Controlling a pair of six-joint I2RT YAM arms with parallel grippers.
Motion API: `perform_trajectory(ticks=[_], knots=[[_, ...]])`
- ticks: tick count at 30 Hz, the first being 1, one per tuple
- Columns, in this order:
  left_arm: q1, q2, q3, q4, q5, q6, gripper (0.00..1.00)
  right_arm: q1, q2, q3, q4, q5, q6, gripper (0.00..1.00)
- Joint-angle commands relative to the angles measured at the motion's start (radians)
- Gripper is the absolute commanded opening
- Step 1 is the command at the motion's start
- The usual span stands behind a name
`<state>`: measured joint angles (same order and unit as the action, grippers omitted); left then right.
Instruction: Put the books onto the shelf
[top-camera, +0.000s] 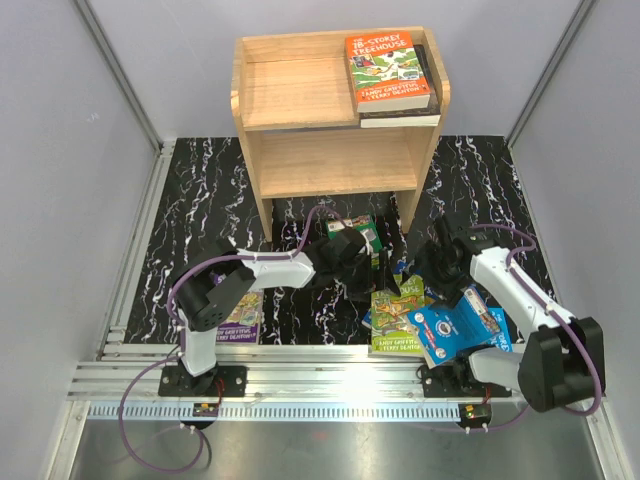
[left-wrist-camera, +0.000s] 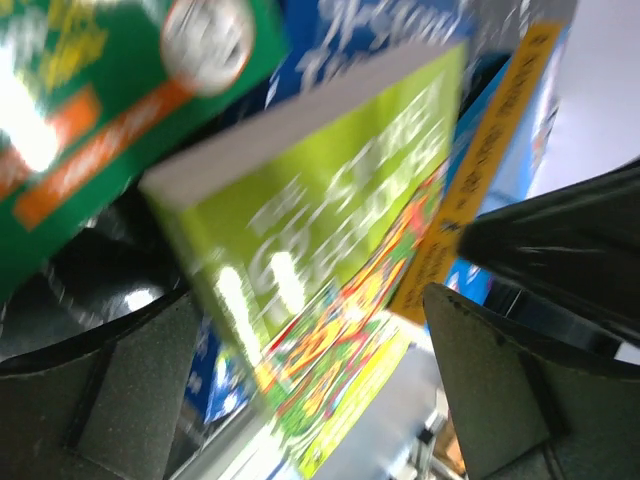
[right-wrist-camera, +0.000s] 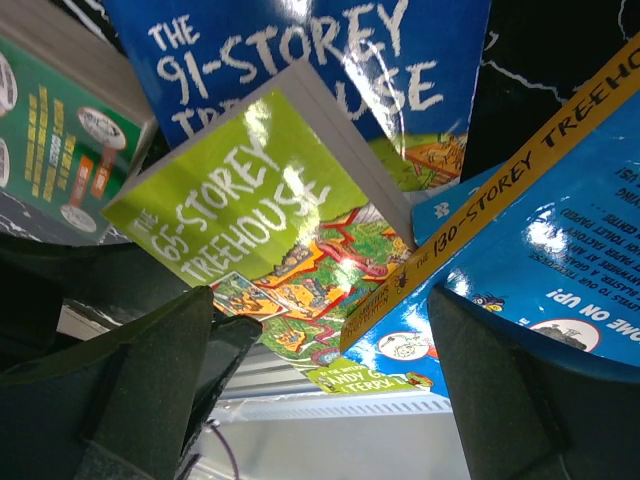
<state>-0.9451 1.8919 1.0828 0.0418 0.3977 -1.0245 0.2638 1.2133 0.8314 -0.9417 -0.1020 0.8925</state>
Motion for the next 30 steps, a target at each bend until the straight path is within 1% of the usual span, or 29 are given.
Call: perform_trajectory(ticks=[1,2,4,5,6,7,8,11,12,15,18,20,22,23,24,27,28,30], knots=[[-0.014,0.030,0.080,0.015,-0.074,0.032,0.92,-0.055,0.098,-0.011,0.119,0.041,-0.073,0.96],[-0.015,0.039,0.101,0.017,-0.076,0.032,0.91,-0.061,0.145,-0.009,0.127,0.033,-0.078,0.95],[-0.021,0.067,0.121,0.032,-0.060,0.027,0.86,-0.063,0.184,-0.015,0.158,0.022,-0.086,0.93],[-0.021,0.075,0.132,0.047,-0.036,0.018,0.78,-0.064,0.213,-0.020,0.170,0.003,-0.084,0.91],[-0.024,0.084,0.137,0.070,-0.028,0.015,0.72,-0.063,0.225,-0.032,0.181,-0.007,-0.081,0.91],[-0.027,0.084,0.140,0.081,-0.020,0.008,0.70,-0.064,0.233,-0.037,0.198,-0.016,-0.078,0.90],[-0.026,0.082,0.135,0.099,0.002,0.003,0.61,-0.063,0.244,-0.043,0.204,-0.027,-0.075,0.90],[-0.026,0.081,0.135,0.153,0.041,-0.011,0.43,-0.063,0.244,-0.057,0.213,-0.030,-0.078,0.89],[-0.026,0.070,0.138,0.153,0.046,-0.011,0.26,-0.063,0.244,-0.057,0.213,-0.028,-0.081,0.88],[-0.027,0.032,0.150,0.116,0.055,-0.003,0.00,-0.063,0.226,-0.040,0.193,-0.021,-0.092,0.87],[-0.015,-0.032,0.155,0.103,0.088,-0.019,0.00,-0.063,0.171,0.018,0.143,-0.013,-0.110,0.89],[-0.008,-0.080,0.167,0.057,0.090,-0.019,0.00,-0.063,0.114,0.093,0.095,-0.014,-0.121,0.94],[0.017,-0.161,0.172,0.010,0.098,-0.034,0.00,-0.063,0.078,0.147,0.052,-0.033,-0.121,0.98],[0.029,-0.190,0.173,0.004,0.110,-0.039,0.00,-0.063,0.053,0.200,0.041,-0.069,-0.122,1.00],[0.054,-0.250,0.180,-0.020,0.110,-0.043,0.00,-0.063,0.042,0.225,0.031,-0.091,-0.121,1.00],[0.104,-0.338,0.233,-0.100,0.112,-0.055,0.00,-0.063,-0.015,0.284,0.041,-0.200,-0.103,1.00],[0.114,-0.355,0.274,-0.117,0.118,-0.057,0.00,-0.063,-0.053,0.291,0.075,-0.261,-0.093,1.00],[0.137,-0.399,0.319,-0.182,0.116,-0.054,0.00,-0.063,-0.098,0.298,0.121,-0.324,-0.052,1.00]])
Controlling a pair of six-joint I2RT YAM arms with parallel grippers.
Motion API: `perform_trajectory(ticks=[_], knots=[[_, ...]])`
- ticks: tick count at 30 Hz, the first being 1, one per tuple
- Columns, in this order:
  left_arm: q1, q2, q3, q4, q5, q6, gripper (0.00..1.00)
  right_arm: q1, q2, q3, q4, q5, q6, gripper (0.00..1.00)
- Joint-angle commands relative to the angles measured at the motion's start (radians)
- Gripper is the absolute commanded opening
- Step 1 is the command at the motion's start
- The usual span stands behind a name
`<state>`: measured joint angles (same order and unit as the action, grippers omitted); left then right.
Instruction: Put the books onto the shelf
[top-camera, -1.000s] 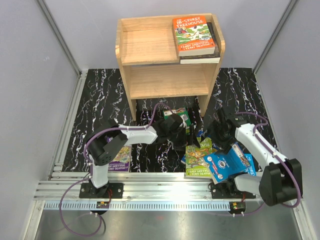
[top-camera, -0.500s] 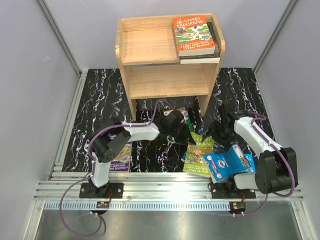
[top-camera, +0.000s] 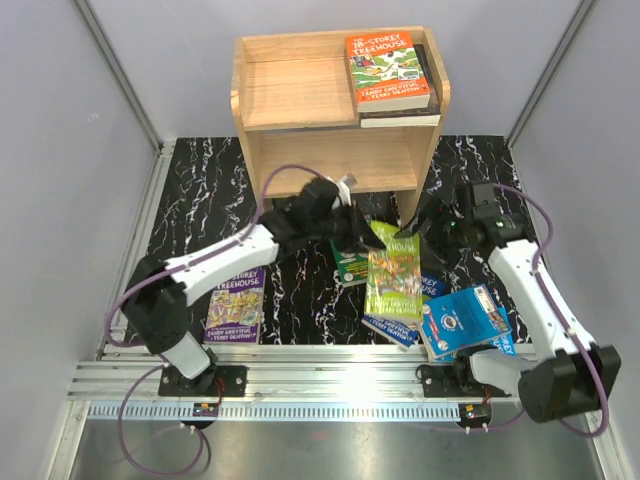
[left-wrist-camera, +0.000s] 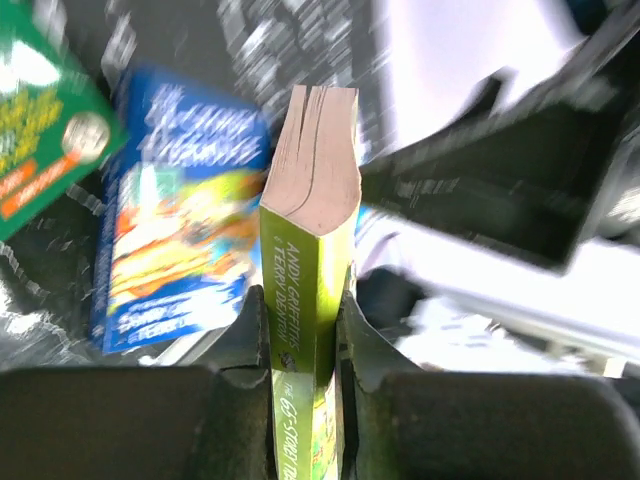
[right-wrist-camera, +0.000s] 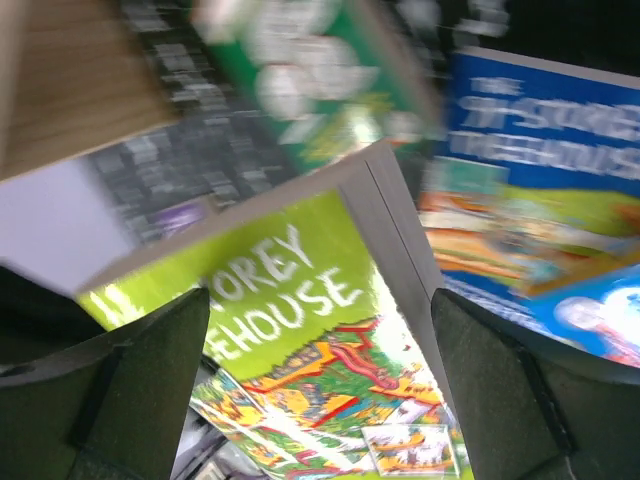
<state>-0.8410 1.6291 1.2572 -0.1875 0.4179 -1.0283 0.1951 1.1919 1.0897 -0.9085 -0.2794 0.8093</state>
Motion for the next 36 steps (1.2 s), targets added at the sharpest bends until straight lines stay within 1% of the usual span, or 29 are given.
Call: perform_trajectory(ticks=[1,2,4,8,10,11,14,19,20,21,22,25,27,30,32,33,34,35,36], knots=[[0.037,-0.150,0.183,0.028,0.096,-0.049,0.00,0.006,-0.098,0.038,0.149,-0.179,0.048,1.00],[0.043,-0.164,0.200,0.008,0.099,-0.053,0.00,0.006,-0.141,0.032,0.184,-0.246,0.089,1.00],[0.065,-0.210,0.232,-0.020,0.102,-0.068,0.00,0.006,-0.205,0.026,0.290,-0.320,0.134,1.00],[0.120,-0.287,0.237,-0.010,0.128,-0.125,0.00,0.004,-0.276,0.001,0.446,-0.407,0.272,1.00],[0.163,-0.331,0.216,0.035,0.142,-0.169,0.00,0.006,-0.288,-0.001,0.521,-0.437,0.312,1.00],[0.177,-0.356,0.211,0.066,0.156,-0.185,0.00,0.006,-0.298,0.006,0.539,-0.461,0.339,1.00],[0.249,-0.394,0.203,0.115,0.191,-0.240,0.00,0.006,-0.301,0.042,0.531,-0.486,0.337,1.00],[0.295,-0.410,0.219,0.183,0.242,-0.312,0.00,0.006,-0.296,0.047,0.586,-0.532,0.355,1.00],[0.298,-0.410,0.215,0.231,0.254,-0.325,0.00,0.006,-0.295,0.035,0.614,-0.552,0.385,1.00],[0.301,-0.410,0.209,0.256,0.260,-0.341,0.00,0.006,-0.296,0.023,0.650,-0.563,0.408,1.00],[0.306,-0.410,0.200,0.304,0.266,-0.373,0.00,0.007,-0.298,-0.005,0.736,-0.581,0.469,1.00],[0.313,-0.403,0.200,0.373,0.275,-0.432,0.00,0.012,-0.302,-0.037,0.891,-0.592,0.566,1.00],[0.322,-0.391,0.206,0.436,0.279,-0.463,0.00,0.020,-0.298,-0.031,0.934,-0.596,0.579,1.00],[0.326,-0.370,0.234,0.462,0.285,-0.490,0.00,0.038,-0.285,0.001,0.919,-0.595,0.570,1.00],[0.326,-0.354,0.261,0.453,0.289,-0.486,0.00,0.061,-0.276,0.031,0.915,-0.586,0.564,0.89],[0.326,-0.353,0.269,0.453,0.286,-0.484,0.00,0.070,-0.270,0.047,0.915,-0.581,0.559,0.79],[0.329,-0.347,0.277,0.448,0.288,-0.481,0.00,0.081,-0.258,0.083,0.872,-0.571,0.535,0.67],[0.329,-0.338,0.289,0.418,0.288,-0.471,0.00,0.111,-0.250,0.108,0.850,-0.563,0.518,0.60],[0.329,-0.331,0.307,0.381,0.289,-0.422,0.00,0.124,-0.241,0.133,0.799,-0.555,0.498,0.55]])
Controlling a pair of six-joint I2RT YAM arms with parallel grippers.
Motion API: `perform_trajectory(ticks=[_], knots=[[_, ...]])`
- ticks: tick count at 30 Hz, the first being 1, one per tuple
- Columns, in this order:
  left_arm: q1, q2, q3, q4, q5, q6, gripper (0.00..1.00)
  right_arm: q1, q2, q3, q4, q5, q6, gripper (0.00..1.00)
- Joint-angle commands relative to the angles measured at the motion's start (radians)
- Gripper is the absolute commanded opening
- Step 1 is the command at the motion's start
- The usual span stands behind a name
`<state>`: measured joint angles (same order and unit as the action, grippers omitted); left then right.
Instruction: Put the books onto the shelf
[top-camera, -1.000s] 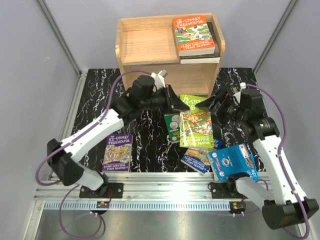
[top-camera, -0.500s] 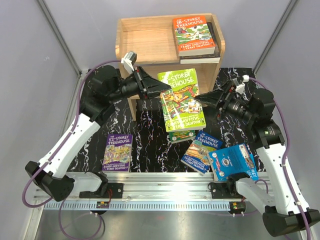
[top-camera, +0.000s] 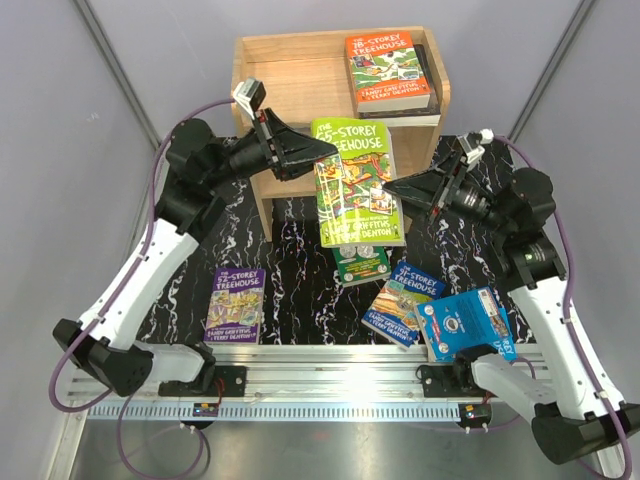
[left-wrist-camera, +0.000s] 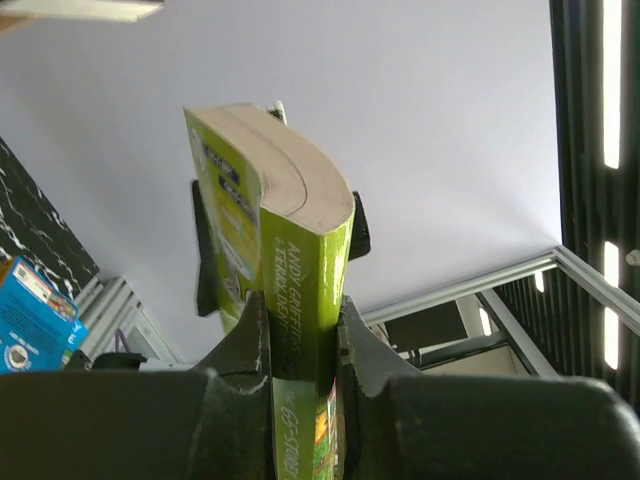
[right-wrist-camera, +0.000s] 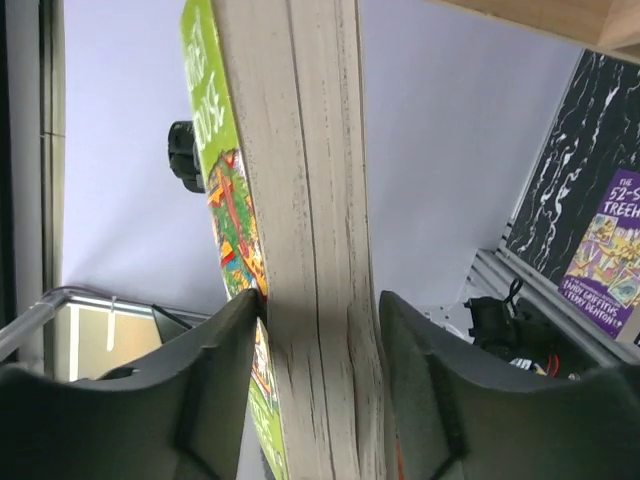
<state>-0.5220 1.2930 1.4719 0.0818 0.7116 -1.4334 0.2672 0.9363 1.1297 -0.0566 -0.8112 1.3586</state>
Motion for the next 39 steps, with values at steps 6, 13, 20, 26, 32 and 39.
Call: perform_trajectory(ticks=[6,13,20,26,32,39], knots=[[0.010,0.081,0.355,-0.371,-0.041,0.237,0.00,0.180,0.102,0.287,-0.247,0.055,-0.188,0.22],[0.028,0.147,0.654,-0.879,-0.210,0.522,0.47,0.210,0.241,0.537,-0.321,0.119,-0.225,0.00],[0.111,0.039,0.611,-1.021,-0.337,0.636,0.99,0.210,0.461,0.812,-0.293,0.147,-0.230,0.00],[0.181,-0.044,0.613,-1.080,-0.394,0.677,0.99,0.210,0.685,1.057,-0.282,0.148,-0.164,0.00],[0.200,-0.112,0.613,-1.151,-0.460,0.712,0.99,0.210,0.881,1.301,-0.388,0.221,-0.154,0.00],[0.200,-0.196,0.530,-1.176,-0.471,0.712,0.99,0.211,1.047,1.507,-0.443,0.309,-0.133,0.00]])
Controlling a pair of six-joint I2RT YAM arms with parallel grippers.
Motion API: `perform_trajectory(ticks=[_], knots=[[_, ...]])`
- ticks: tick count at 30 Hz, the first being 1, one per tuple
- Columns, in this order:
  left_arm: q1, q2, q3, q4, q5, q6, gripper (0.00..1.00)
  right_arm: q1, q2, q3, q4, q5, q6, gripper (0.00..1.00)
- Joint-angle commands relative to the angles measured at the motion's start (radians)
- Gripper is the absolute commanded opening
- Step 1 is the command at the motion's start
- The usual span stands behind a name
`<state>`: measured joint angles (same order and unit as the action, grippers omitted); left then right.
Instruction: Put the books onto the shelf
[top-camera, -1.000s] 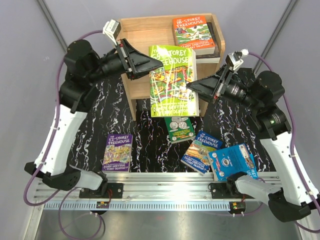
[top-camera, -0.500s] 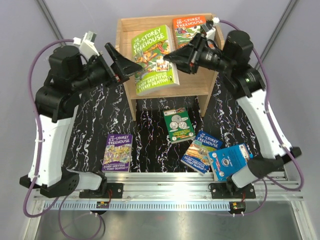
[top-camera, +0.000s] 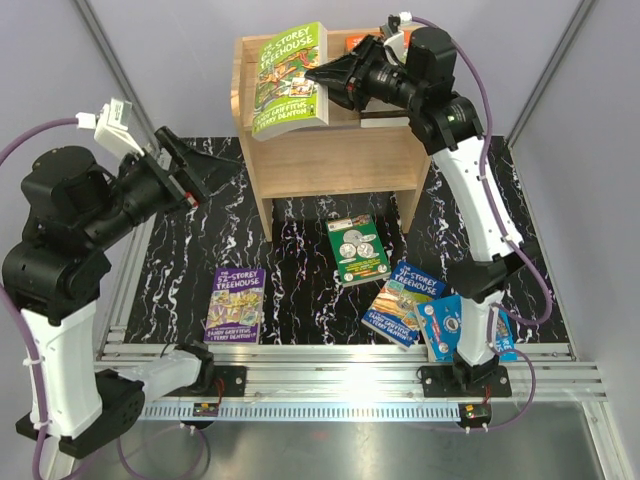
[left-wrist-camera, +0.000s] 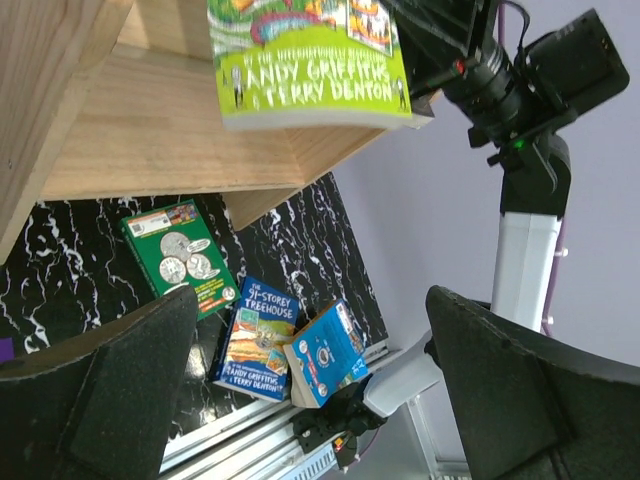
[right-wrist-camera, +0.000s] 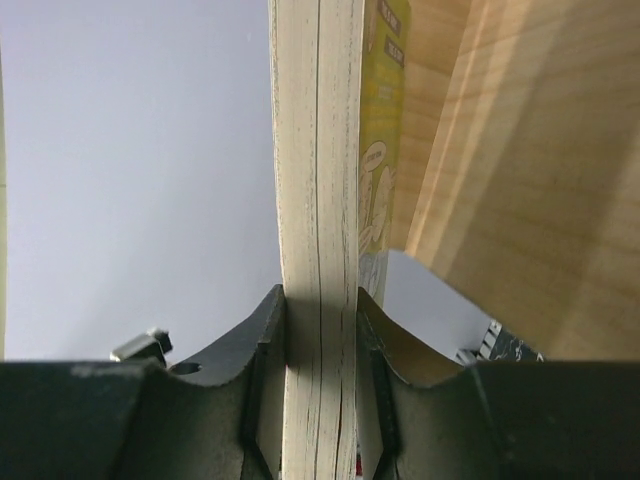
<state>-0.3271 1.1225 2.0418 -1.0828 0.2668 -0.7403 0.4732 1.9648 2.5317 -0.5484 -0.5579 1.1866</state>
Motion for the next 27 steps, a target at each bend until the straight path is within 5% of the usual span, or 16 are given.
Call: perform_trajectory(ticks=[1,3,8,10,11,13,19,27], knots=[[0.006,-0.032,-0.051,-0.011,-0.026,0.019,0.99,0.007,0.028,0.107,0.056,0.058,0.045,0.00],[0.005,-0.043,-0.075,-0.006,-0.021,0.016,0.99,0.012,0.051,0.111,0.076,0.076,0.053,0.01],[0.007,-0.052,-0.080,-0.014,-0.017,0.015,0.99,0.039,0.106,0.145,0.117,0.093,0.074,0.22],[0.005,-0.050,-0.078,-0.015,-0.011,0.018,0.99,0.045,0.138,0.183,0.123,0.093,0.090,0.53],[0.005,-0.047,-0.077,-0.017,-0.011,0.021,0.99,0.048,0.146,0.196,0.126,0.095,0.094,0.78],[0.005,-0.041,-0.078,-0.020,0.000,0.024,0.99,0.048,0.154,0.207,0.134,0.098,0.105,0.98],[0.007,-0.021,-0.097,0.004,0.017,0.033,0.99,0.048,0.099,0.185,0.145,0.116,0.082,1.00],[0.006,0.028,-0.111,0.064,0.077,0.021,0.99,0.030,-0.039,0.134,-0.096,0.203,-0.059,1.00]])
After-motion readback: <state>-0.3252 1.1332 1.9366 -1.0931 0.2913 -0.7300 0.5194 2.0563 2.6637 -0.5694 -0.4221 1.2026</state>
